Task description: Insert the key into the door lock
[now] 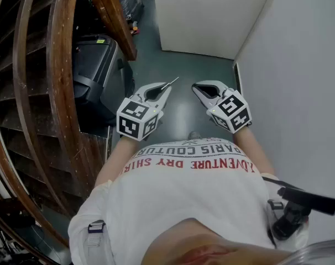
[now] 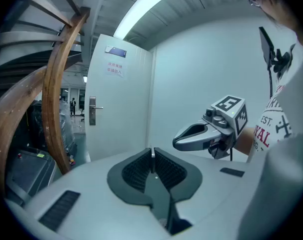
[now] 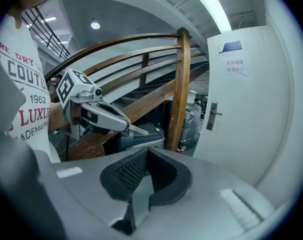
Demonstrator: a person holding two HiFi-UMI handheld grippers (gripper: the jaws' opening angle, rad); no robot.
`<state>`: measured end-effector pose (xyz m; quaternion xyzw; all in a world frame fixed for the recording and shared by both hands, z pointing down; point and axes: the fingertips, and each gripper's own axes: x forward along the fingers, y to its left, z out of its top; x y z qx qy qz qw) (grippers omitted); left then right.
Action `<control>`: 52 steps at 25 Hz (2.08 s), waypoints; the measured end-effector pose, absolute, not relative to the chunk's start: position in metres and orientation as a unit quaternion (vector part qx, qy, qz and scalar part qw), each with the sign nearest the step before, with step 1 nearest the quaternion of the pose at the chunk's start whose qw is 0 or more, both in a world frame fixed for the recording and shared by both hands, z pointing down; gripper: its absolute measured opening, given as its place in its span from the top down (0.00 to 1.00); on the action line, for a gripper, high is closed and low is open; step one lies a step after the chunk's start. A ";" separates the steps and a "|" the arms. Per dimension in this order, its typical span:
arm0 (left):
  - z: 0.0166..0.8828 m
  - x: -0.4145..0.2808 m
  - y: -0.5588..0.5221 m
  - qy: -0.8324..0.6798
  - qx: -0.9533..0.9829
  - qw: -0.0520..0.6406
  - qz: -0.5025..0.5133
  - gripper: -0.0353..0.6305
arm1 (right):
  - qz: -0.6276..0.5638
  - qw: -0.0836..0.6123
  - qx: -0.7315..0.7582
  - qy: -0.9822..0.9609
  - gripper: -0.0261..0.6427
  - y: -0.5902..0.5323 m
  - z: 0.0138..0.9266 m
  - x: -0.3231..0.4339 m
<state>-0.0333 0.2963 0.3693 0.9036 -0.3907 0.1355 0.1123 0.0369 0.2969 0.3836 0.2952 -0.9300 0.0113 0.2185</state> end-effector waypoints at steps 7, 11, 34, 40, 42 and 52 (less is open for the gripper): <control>0.367 -0.033 0.298 -0.389 0.904 0.112 0.135 0.91 | 0.012 0.218 0.294 -0.931 0.96 0.299 0.382 0.036; 0.367 -0.032 0.300 -0.385 0.906 0.115 0.135 0.91 | 0.013 0.210 0.299 -0.931 0.96 0.299 0.378 0.036; 0.359 -0.034 0.247 -0.372 0.915 0.110 0.111 0.91 | 0.013 0.198 0.311 -0.929 0.96 0.248 0.373 0.037; 0.381 -0.031 0.166 -0.377 0.908 0.132 0.130 0.91 | 0.037 0.190 0.299 -0.934 0.96 0.161 0.394 0.036; 0.387 -0.026 0.124 -0.379 0.906 0.139 0.131 0.91 | 0.041 0.189 0.299 -0.934 0.96 0.117 0.398 0.041; 0.387 0.001 -0.106 -0.400 0.892 0.161 0.134 0.91 | 0.052 0.193 0.279 -0.939 0.96 -0.114 0.399 0.072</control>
